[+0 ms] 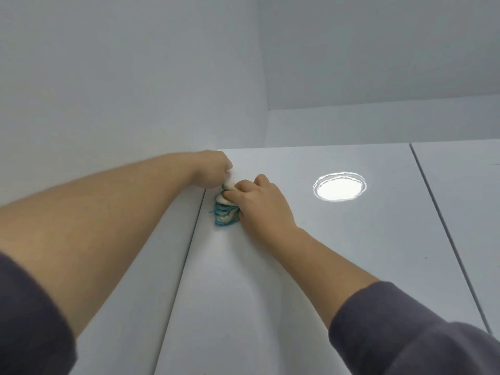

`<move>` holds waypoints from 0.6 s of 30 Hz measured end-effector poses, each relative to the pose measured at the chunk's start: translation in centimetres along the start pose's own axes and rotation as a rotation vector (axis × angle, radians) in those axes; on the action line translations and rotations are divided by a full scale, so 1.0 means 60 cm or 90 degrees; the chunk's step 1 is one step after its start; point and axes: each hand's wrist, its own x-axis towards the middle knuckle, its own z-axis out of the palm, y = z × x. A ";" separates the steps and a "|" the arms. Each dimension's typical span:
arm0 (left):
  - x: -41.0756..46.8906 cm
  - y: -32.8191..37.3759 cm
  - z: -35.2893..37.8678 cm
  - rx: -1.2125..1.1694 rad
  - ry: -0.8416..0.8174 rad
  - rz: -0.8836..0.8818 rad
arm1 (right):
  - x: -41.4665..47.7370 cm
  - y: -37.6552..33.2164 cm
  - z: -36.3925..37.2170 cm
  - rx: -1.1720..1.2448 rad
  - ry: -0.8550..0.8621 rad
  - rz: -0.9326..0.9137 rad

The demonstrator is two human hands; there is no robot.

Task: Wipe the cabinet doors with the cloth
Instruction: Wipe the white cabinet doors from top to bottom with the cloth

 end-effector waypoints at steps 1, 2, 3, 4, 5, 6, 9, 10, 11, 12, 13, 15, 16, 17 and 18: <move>0.002 -0.001 -0.003 -0.022 -0.007 -0.006 | 0.002 -0.010 0.006 -0.003 0.026 -0.005; 0.005 -0.004 -0.005 -0.037 -0.014 -0.010 | 0.001 -0.022 0.013 -0.007 0.037 -0.024; 0.009 -0.007 -0.004 -0.048 -0.020 -0.006 | -0.004 -0.035 0.020 -0.009 0.035 -0.054; 0.011 -0.011 -0.003 -0.060 -0.025 -0.006 | -0.012 -0.049 0.025 -0.005 0.019 -0.092; 0.014 -0.013 -0.001 -0.071 -0.028 -0.004 | -0.024 -0.058 0.027 -0.003 0.014 -0.125; 0.014 -0.014 -0.002 -0.077 -0.028 -0.011 | -0.034 -0.064 0.025 0.004 0.014 -0.146; 0.006 -0.004 -0.008 -0.104 -0.017 -0.034 | -0.064 -0.056 0.005 0.023 0.011 -0.177; 0.007 -0.002 -0.010 -0.108 -0.025 -0.034 | -0.070 -0.050 0.000 0.022 0.012 -0.187; 0.007 -0.003 -0.011 -0.122 -0.028 -0.036 | -0.070 -0.044 -0.002 0.024 0.015 -0.186; 0.011 -0.005 -0.011 -0.141 -0.037 -0.049 | -0.065 -0.038 -0.001 0.030 0.021 -0.168; 0.013 -0.007 -0.010 -0.162 -0.049 -0.062 | -0.053 -0.036 0.004 0.032 0.030 -0.135; 0.017 -0.007 -0.010 -0.218 -0.073 -0.079 | -0.025 -0.037 0.019 0.011 0.061 -0.055; 0.017 -0.006 -0.011 -0.235 -0.080 -0.084 | -0.012 -0.041 0.026 0.007 0.075 -0.024; 0.017 -0.008 -0.012 -0.246 -0.080 -0.084 | -0.004 -0.047 0.032 0.018 0.086 -0.004; 0.016 -0.009 -0.013 -0.257 -0.081 -0.083 | -0.002 -0.054 0.036 0.046 0.090 -0.001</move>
